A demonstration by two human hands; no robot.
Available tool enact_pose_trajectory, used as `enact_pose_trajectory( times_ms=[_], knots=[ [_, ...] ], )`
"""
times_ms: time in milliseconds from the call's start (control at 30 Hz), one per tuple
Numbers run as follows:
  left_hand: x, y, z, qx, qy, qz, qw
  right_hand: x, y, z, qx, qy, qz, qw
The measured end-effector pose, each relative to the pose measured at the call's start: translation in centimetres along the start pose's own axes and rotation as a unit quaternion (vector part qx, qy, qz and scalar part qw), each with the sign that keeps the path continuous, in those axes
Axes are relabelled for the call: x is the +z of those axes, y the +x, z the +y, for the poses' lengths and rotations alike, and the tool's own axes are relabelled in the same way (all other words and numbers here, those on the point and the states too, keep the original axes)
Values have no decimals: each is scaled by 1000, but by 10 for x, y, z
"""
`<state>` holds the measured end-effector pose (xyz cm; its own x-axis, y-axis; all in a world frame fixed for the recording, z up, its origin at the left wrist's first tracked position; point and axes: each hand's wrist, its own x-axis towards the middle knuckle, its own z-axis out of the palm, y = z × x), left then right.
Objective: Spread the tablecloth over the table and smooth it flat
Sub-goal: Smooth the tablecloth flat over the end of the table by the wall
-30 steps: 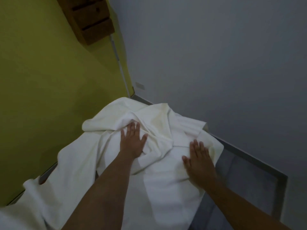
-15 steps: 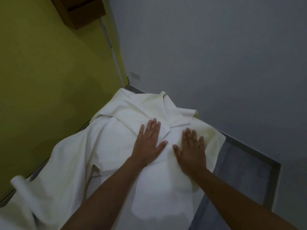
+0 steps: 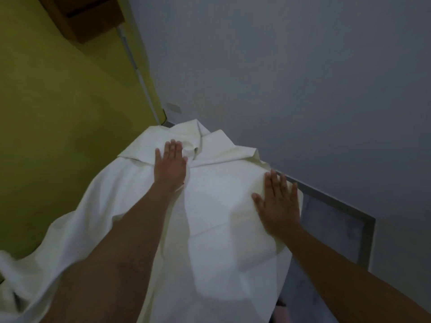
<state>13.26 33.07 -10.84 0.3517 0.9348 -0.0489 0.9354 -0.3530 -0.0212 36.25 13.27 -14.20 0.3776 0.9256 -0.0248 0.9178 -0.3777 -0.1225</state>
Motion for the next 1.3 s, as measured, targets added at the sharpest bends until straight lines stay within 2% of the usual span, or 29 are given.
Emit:
enact_pose_trajectory(
  times_ms=[167,300,400,567,700,867,933,1067,1200,1300],
  knots=[
    [-3,-4,-6,-41,-14,19,999,-5,19,29,-1,9,-9,1000],
    [-2,-27,27,3,-31,49,998,-7,30,42,-43,26,-30,998],
    [11,-47,53,44,-38,32,998,-15,36,52,-61,52,-32,996],
    [19,-45,64,7,-34,-1,999,-28,48,65,-83,58,-25,995],
    [16,-35,67,0,-24,19,1000,-27,63,78,-36,18,-56,998],
    [10,-29,72,-15,-30,19,999,-10,63,112,117,13,-91,989],
    [9,-27,74,-19,-34,24,999,-3,61,111,140,28,-69,987],
    [7,-23,79,-37,-45,26,998,-10,55,60,66,112,15,991],
    [3,-21,74,-37,-60,20,997,-10,41,11,-36,106,-8,994],
    [1,-16,67,-40,-66,9,997,-5,48,25,-57,62,-22,996]
  ],
)
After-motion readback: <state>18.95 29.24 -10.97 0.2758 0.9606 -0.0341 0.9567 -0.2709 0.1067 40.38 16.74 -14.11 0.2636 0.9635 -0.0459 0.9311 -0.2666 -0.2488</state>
